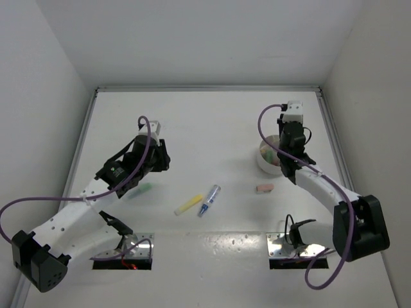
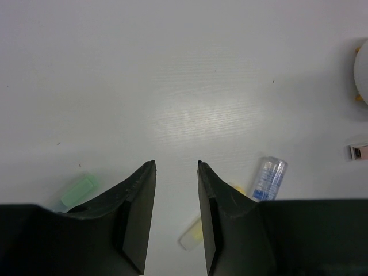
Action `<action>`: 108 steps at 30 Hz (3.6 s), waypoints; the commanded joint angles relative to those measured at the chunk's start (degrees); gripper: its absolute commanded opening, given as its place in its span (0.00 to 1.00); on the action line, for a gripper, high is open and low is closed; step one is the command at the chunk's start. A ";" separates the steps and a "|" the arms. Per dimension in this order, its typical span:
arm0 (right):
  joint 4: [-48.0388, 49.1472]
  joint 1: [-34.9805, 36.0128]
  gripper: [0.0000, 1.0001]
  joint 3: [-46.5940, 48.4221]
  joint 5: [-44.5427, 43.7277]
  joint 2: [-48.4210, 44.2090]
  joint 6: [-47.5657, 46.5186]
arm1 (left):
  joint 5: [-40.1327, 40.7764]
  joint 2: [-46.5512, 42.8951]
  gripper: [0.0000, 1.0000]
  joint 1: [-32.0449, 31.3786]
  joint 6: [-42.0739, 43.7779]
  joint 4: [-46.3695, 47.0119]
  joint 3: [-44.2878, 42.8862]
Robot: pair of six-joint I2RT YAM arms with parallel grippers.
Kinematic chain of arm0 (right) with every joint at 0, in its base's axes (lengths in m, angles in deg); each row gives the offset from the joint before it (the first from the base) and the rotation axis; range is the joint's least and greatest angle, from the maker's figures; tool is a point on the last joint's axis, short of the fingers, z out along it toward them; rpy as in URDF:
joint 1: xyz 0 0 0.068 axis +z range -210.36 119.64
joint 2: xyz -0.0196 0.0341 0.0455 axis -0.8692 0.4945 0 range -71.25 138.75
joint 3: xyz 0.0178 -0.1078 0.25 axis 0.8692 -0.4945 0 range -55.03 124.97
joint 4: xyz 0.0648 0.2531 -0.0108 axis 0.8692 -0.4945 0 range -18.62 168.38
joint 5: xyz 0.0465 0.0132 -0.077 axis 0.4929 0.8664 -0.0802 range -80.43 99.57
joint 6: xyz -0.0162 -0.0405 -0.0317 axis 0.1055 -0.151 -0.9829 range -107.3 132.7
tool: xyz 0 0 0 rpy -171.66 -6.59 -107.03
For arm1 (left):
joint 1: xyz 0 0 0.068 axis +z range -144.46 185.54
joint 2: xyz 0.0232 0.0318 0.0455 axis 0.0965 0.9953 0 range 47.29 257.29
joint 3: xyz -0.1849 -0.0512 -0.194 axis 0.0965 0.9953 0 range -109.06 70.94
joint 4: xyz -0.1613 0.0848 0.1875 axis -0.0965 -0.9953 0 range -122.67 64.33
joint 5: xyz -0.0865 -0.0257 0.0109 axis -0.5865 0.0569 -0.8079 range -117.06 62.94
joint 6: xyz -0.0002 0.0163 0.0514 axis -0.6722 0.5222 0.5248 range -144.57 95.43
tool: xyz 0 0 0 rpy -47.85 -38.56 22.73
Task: Sort the stationery into containers
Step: Place the pen in the storage box, then pick up the pen from the center of the board.
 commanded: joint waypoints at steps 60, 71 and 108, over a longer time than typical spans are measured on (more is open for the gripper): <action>24.66 -8.26 0.40 -6.40 19.72 15.68 16.80 | -0.75 -1.04 0.41 -0.30 1.16 2.23 0.57; 26.06 -8.79 0.58 -6.40 20.78 12.08 15.32 | -0.22 -1.04 0.41 -0.30 1.69 2.23 0.57; -60.08 41.12 0.72 41.50 63.61 34.92 -44.90 | 41.34 -0.42 1.00 2.51 -52.70 -37.30 -6.81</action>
